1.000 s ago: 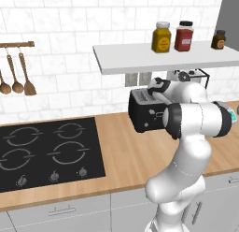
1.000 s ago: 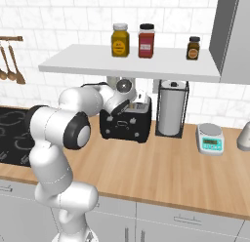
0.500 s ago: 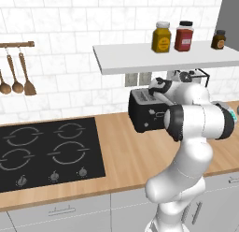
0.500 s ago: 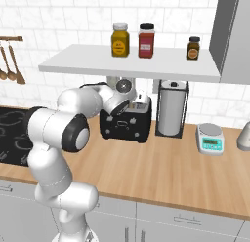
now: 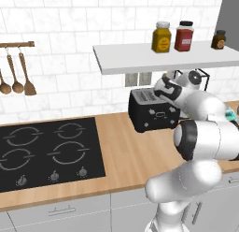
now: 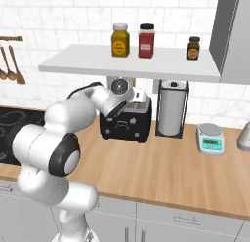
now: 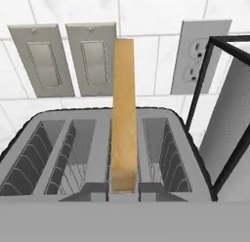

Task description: Start the toaster. Once the lever pops up, take the bread to the plate on the dining counter.

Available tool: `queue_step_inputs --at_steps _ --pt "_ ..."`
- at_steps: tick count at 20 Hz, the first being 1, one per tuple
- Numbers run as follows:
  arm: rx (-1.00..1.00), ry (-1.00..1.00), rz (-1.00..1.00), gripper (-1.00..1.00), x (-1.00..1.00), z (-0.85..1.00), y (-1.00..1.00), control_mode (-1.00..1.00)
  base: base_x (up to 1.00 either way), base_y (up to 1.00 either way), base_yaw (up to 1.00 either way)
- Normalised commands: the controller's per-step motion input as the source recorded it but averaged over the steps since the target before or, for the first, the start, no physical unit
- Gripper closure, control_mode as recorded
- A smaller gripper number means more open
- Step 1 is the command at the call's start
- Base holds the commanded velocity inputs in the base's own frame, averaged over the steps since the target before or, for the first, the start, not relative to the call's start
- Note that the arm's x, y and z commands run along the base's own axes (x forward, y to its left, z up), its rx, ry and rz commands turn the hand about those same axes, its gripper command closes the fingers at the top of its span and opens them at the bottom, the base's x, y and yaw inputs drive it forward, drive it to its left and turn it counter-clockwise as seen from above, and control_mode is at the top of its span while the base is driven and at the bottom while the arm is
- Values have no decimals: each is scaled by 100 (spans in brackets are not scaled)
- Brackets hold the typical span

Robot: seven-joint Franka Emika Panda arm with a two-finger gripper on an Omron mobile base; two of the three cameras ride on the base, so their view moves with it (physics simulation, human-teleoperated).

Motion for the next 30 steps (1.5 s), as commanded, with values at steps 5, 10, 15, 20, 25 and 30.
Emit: queue_step_inputs --at_steps 5,10,15,20,25,30 --pt "1 -14 -1 100 -67 36 0 -100 0 0 0" --pt "0 -6 -4 100 -100 30 0 -100 0 0 0" --pt "0 9 -4 100 -100 38 8 -100 0 0 0" --pt "0 25 -1 100 -100 59 25 -100 0 0 0" --pt "0 28 0 100 -100 45 40 -100 0 0 0" --pt "0 13 3 100 -100 12 48 -100 0 0 0"
